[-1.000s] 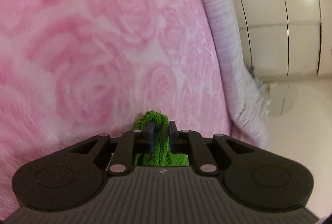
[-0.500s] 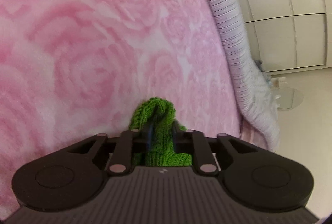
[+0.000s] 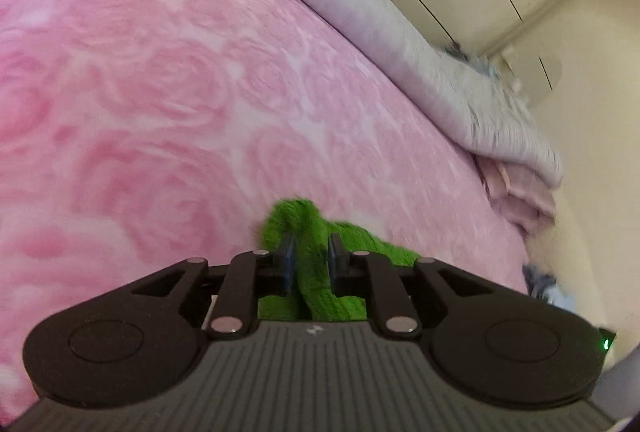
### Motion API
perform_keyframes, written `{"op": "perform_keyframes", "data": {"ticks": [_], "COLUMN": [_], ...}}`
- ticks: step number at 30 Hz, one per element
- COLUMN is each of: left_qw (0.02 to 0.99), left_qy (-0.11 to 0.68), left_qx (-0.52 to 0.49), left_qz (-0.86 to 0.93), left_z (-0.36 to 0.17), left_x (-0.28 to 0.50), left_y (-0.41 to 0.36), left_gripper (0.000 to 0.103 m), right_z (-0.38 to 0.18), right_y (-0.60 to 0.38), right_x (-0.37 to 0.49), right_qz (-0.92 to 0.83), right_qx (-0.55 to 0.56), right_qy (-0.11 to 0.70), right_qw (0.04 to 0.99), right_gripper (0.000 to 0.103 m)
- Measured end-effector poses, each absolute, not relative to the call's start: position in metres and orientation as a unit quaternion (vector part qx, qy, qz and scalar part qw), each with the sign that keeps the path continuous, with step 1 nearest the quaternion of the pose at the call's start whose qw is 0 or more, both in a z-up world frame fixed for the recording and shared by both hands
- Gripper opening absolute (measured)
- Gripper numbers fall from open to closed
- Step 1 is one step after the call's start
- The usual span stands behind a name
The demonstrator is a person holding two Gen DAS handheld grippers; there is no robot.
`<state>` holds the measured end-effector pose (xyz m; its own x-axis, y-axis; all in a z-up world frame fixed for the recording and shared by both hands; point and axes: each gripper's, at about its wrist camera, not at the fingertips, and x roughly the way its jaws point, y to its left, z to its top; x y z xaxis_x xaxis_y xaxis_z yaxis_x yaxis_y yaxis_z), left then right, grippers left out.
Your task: Fold clothes
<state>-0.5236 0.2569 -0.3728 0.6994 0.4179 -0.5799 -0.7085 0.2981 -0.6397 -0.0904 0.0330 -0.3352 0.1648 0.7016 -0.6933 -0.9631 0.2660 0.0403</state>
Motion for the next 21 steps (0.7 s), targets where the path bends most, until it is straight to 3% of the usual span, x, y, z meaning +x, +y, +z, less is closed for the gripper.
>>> {"op": "perform_keyframes", "data": {"ticks": [6, 12, 14, 16, 21], "left_qw": [0.772, 0.765, 0.763, 0.764, 0.772], "left_qy": [0.187, 0.186, 0.172, 0.162, 0.154], "left_qx": [-0.485, -0.515, -0.531, -0.537, -0.519], "left_qz": [0.365, 0.339, 0.325, 0.318, 0.334], "left_z": [-0.376, -0.390, -0.394, -0.398, -0.407], "left_x": [-0.546, -0.559, -0.567, -0.569, -0.560], "left_y": [0.246, 0.218, 0.213, 0.217, 0.254], "left_gripper": [0.011, 0.012, 0.012, 0.020, 0.020], "right_z": [-0.319, -0.342, -0.343, -0.342, -0.353], "right_y": [0.048, 0.080, 0.086, 0.090, 0.089], "right_x": [-0.205, -0.331, -0.349, -0.358, -0.358], "right_qz": [0.661, 0.728, 0.737, 0.738, 0.713], "right_qx": [-0.279, -0.362, -0.355, -0.351, -0.363], "right_qy": [0.217, 0.141, 0.140, 0.149, 0.172], "right_qw": [0.662, 0.565, 0.557, 0.557, 0.575], "right_gripper": [0.017, 0.017, 0.017, 0.017, 0.017]}}
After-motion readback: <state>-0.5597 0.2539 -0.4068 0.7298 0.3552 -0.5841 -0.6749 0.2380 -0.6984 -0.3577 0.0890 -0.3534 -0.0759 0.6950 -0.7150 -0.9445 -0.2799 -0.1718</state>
